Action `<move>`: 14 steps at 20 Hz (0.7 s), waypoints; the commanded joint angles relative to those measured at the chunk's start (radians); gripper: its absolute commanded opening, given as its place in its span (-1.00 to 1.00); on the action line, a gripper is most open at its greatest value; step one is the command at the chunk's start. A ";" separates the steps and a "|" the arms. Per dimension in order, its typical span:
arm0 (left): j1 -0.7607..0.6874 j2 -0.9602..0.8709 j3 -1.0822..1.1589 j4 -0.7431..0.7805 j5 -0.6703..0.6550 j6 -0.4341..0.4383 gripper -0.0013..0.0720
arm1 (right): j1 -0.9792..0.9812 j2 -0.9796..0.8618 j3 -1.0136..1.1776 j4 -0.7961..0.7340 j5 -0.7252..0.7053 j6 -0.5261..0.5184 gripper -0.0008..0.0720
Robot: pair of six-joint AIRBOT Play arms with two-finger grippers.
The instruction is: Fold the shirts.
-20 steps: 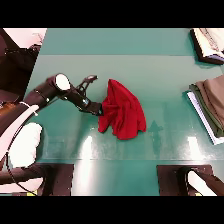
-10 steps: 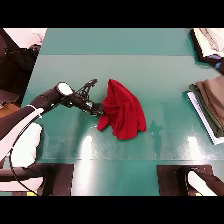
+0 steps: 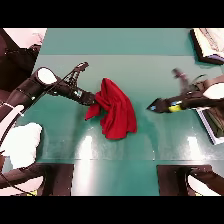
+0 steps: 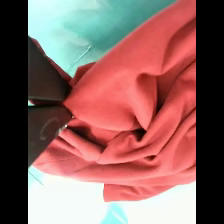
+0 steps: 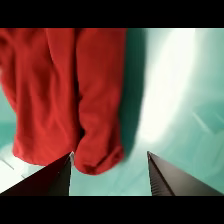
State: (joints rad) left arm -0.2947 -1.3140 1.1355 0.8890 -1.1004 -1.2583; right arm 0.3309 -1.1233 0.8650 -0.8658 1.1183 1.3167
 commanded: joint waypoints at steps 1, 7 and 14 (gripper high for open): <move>0.003 0.011 0.007 0.022 -0.024 0.001 -0.89 | 0.171 -0.138 -0.043 0.062 -0.140 -0.001 0.48; 0.003 0.011 0.007 0.026 -0.037 0.001 -0.89 | 0.235 -0.314 0.045 0.085 -0.111 -0.001 -0.11; 0.108 0.116 0.094 0.142 -0.125 -0.021 -0.89 | 0.052 -0.125 0.167 -0.193 -0.034 0.097 -0.94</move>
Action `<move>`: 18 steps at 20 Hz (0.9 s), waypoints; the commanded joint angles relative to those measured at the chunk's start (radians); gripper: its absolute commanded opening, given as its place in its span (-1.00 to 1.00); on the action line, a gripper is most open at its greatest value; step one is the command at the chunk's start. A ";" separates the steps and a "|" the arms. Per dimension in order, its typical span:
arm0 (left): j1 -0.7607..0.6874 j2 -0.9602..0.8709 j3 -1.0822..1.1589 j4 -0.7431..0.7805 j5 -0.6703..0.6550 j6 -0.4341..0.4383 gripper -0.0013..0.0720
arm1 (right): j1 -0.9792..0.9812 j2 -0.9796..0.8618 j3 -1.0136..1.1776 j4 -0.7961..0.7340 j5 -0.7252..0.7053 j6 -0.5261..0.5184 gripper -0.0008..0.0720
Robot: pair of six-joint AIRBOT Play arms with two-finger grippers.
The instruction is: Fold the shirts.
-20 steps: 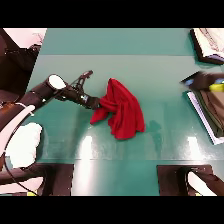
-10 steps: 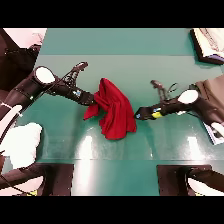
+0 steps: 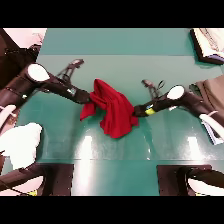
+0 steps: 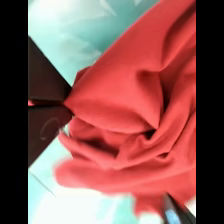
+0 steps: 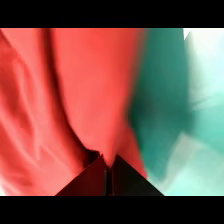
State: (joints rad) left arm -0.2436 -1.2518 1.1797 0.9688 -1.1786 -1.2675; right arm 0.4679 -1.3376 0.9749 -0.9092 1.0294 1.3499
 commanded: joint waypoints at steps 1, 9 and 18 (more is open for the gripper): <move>0.091 0.089 0.089 0.084 -0.058 -0.011 -0.89 | -0.143 0.150 0.093 -0.203 0.084 0.072 -0.94; 0.158 0.224 0.351 0.166 -0.075 0.004 -0.89 | -0.536 0.454 0.356 -0.257 0.136 0.055 -0.94; 0.158 0.224 0.721 0.169 -0.147 0.011 -0.89 | -0.603 0.610 0.517 -0.270 0.175 0.043 -0.94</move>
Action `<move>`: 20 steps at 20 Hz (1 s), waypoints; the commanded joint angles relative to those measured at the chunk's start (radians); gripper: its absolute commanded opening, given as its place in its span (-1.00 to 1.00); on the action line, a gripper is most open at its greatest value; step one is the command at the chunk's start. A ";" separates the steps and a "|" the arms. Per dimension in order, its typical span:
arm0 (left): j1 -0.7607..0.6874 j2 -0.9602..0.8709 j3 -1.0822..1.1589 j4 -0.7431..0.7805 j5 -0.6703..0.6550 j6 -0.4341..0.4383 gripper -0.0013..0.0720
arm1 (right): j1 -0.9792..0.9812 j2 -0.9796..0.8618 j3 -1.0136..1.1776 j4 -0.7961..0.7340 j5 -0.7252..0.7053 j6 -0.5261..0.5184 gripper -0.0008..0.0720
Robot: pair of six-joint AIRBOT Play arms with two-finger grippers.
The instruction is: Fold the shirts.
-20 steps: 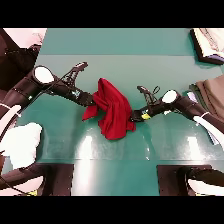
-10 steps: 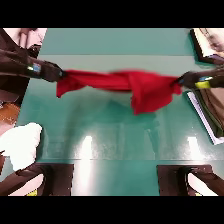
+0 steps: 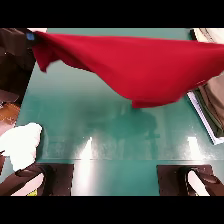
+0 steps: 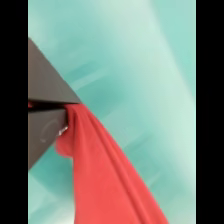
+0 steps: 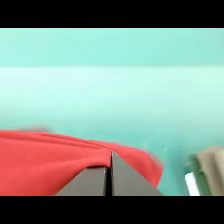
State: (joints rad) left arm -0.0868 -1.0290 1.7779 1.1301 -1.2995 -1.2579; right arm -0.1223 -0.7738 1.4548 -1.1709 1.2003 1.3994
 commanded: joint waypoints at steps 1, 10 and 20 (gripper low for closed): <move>0.001 0.002 0.182 0.007 -0.037 0.001 -0.89 | -0.013 0.062 0.047 -0.008 0.005 -0.006 -0.94; 0.001 0.067 0.344 -0.134 -0.058 -0.025 -0.90 | -0.011 -0.004 0.285 0.002 0.121 -0.027 -0.94; 0.001 -0.287 -0.169 0.011 0.007 -0.025 -0.89 | 0.175 -0.603 0.271 -0.012 0.196 0.024 -0.94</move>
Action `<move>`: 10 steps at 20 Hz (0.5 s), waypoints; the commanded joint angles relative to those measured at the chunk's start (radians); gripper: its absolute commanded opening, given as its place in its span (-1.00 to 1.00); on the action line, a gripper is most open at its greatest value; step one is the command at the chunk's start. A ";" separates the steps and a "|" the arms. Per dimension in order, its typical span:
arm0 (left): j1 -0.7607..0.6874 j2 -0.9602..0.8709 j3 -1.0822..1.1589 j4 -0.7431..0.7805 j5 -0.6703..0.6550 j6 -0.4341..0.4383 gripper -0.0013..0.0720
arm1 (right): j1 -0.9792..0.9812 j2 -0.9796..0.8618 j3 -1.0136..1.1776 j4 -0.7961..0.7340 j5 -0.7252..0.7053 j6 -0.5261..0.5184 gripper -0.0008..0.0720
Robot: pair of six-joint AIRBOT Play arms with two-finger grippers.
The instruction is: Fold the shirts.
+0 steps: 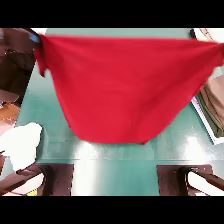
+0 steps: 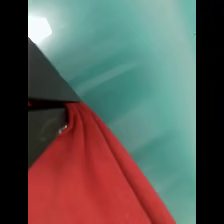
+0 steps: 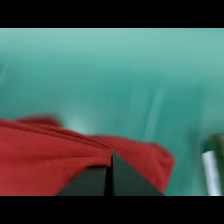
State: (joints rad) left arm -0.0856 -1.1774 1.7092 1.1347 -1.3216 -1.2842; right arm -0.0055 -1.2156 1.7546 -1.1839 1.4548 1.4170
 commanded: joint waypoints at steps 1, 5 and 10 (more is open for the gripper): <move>0.000 -0.209 -0.105 0.007 0.049 0.002 -0.89 | 0.071 -0.214 -0.043 0.002 -0.126 0.007 -0.94; 0.000 -0.406 -0.104 0.006 0.179 0.001 -0.89 | 0.100 -0.377 -0.058 0.005 -0.311 0.007 -0.94; 0.000 -0.451 -0.101 0.020 0.261 -0.037 0.81 | 0.099 -0.449 -0.058 0.014 -0.398 0.008 -0.38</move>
State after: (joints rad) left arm -0.0849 -1.5913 1.6100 1.1473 -1.1141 -1.3060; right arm 0.0868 -1.6173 1.6993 -1.1736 1.1259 1.4261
